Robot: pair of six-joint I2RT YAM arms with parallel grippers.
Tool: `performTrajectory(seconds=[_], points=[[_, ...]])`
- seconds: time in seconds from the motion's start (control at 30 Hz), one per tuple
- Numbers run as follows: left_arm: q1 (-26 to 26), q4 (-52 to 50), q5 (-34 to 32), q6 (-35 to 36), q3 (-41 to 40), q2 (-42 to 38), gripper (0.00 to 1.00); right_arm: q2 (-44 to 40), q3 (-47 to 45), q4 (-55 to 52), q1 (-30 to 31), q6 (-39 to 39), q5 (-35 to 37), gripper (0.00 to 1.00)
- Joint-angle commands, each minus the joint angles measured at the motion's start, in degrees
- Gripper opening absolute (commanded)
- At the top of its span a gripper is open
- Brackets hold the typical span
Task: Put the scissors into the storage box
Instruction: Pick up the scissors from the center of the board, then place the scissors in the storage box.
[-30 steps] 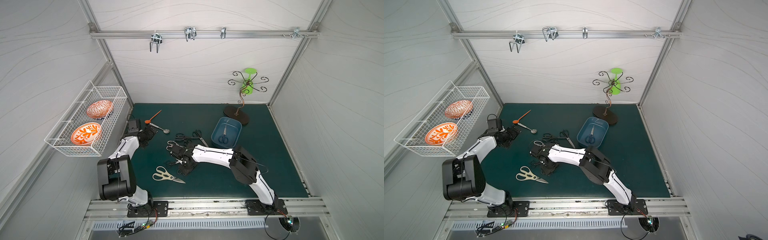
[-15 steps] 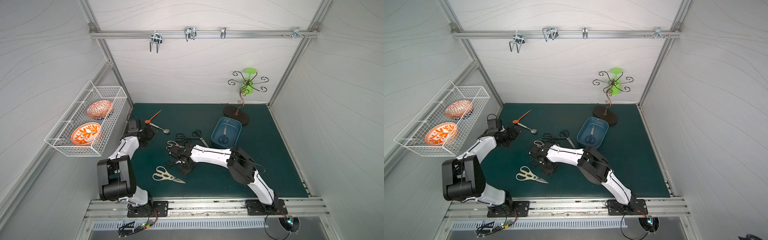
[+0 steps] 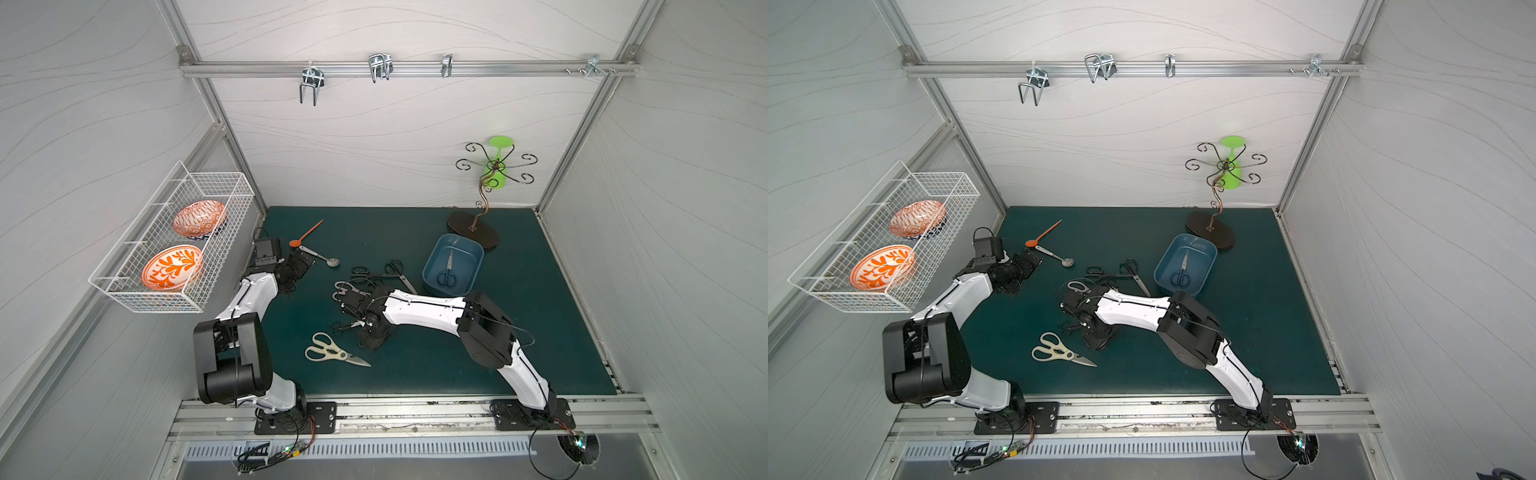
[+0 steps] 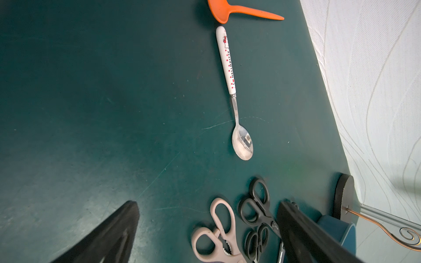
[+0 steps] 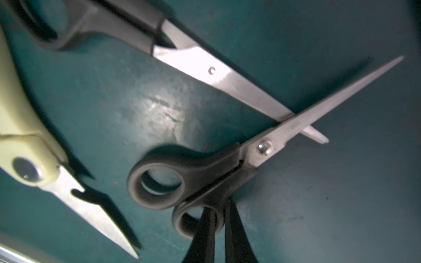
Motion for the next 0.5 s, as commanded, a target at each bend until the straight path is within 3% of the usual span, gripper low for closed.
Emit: performTrajectory(seconds=[0.0,0.23,0.47], points=[[-0.03,1.91,0.69,-0.42,0.17,-0.47,0.99,-5.84,-1.15,-0.49,-0.69,-0.39,1.15,0.0],[-0.04,3.04,2.45,-0.41,0.1,-0.04,0.99,-14.9,-1.71,-2.73,-4.28,-1.33,2.61,0.0],[-0.23,3.84,5.62,-1.47,0.06,1.04,0.99,-22.24,-1.28,-4.54,-15.48,-4.2,-0.03,0.0]])
